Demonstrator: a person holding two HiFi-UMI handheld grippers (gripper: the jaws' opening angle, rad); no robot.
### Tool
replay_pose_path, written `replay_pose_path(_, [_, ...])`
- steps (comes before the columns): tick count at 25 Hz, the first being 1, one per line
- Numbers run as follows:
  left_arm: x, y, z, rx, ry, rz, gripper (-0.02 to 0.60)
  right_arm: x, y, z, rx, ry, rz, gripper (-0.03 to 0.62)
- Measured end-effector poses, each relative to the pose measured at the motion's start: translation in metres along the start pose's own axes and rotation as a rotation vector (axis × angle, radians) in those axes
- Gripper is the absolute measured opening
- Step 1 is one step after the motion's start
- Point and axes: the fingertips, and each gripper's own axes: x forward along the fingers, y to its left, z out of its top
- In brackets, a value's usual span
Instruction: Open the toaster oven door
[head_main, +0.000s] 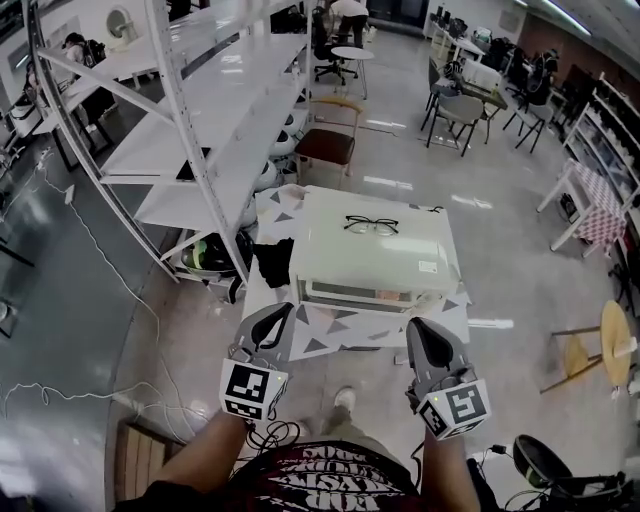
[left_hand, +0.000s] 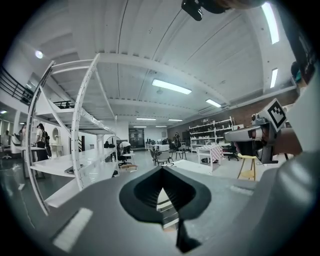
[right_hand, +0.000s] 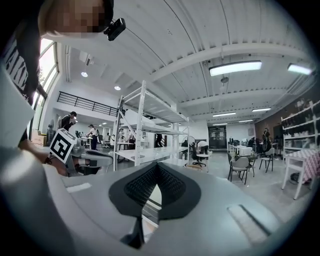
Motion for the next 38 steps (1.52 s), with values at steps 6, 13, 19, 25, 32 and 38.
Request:
replay_pose_path(6, [0.036, 0.002, -0.013, 0.016, 0.028, -0.002, 0.001, 0.024, -0.022, -0.001, -0.008, 0.015, 0.026, 0.026])
replay_pose_path(13, [0.08, 0.002, -0.049, 0.017, 0.121, -0.028, 0.001, 0.041, -0.041, -0.006, -0.011, 0.039, 0.045, 0.026])
replay_pose_path(19, [0.114, 0.004, -0.089, 0.012, 0.215, -0.032, 0.001, 0.048, -0.058, -0.014, -0.004, 0.054, 0.041, 0.026])
replay_pose_path(25, [0.139, 0.007, -0.117, 0.02, 0.307, -0.022, 0.001, 0.047, -0.069, -0.02, 0.009, 0.065, 0.038, 0.026])
replay_pose_path(32, [0.148, 0.012, -0.142, -0.045, 0.338, -0.001, 0.001, 0.043, -0.078, -0.025, 0.031, 0.068, 0.029, 0.026])
replay_pose_path(38, [0.154, 0.007, -0.14, -0.068, 0.337, -0.05, 0.001, 0.042, -0.072, -0.024, 0.036, 0.061, 0.039, 0.026])
